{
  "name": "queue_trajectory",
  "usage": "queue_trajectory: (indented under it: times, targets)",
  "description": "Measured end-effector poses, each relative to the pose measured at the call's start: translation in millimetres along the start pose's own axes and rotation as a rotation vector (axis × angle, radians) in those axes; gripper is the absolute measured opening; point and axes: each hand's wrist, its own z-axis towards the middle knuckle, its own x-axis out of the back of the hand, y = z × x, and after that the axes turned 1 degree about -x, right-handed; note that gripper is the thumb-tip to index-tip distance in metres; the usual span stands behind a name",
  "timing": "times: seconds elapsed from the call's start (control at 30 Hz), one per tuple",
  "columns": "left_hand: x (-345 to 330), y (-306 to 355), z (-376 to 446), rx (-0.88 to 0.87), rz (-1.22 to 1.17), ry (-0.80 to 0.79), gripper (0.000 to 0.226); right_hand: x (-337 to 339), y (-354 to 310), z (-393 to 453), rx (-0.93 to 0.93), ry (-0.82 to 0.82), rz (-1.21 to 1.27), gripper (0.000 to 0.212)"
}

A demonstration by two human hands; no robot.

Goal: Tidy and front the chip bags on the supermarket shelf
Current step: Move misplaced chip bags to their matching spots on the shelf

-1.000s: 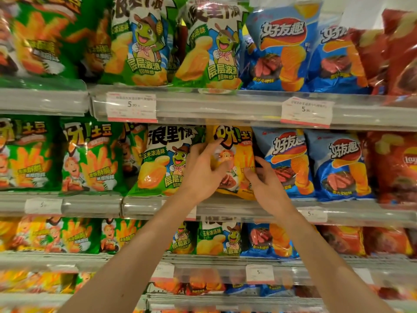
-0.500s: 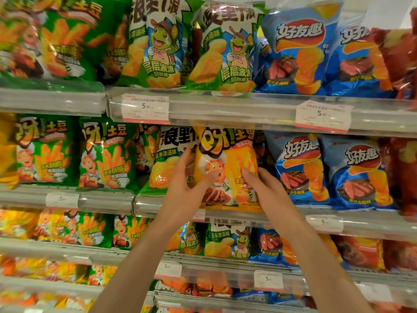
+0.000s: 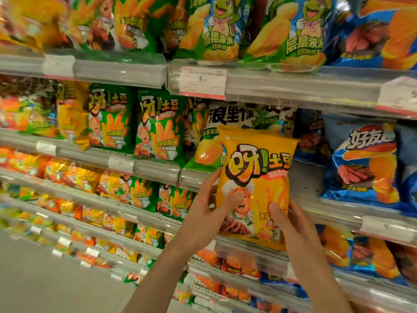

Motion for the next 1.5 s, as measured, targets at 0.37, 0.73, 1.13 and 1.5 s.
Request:
queue_trajectory:
  times: [0.37,0.73,1.13,1.5]
  targets:
    - [147.9,-18.8,-41.2,0.016,-0.057,0.040,0.057,-144.0,-0.4,-34.8,0.002,-0.094,0.000,0.038]
    - [394.4,-53.3,-105.3,0.063,-0.089,0.266,0.060,-389.0,10.0,-57.4,-0.083,-0.332,-0.017,0.092]
    - [616.3,-99.4,-92.5,0.077,0.002,0.482,0.070,-622.3,29.8,1.7,-0.076,-0.583,-0.009,0.115]
    - [780.8,-80.3,-10.3,0.037,0.088,0.510,0.051,-801.6,17.7,86.3,-0.055,-0.590,0.150,0.089]
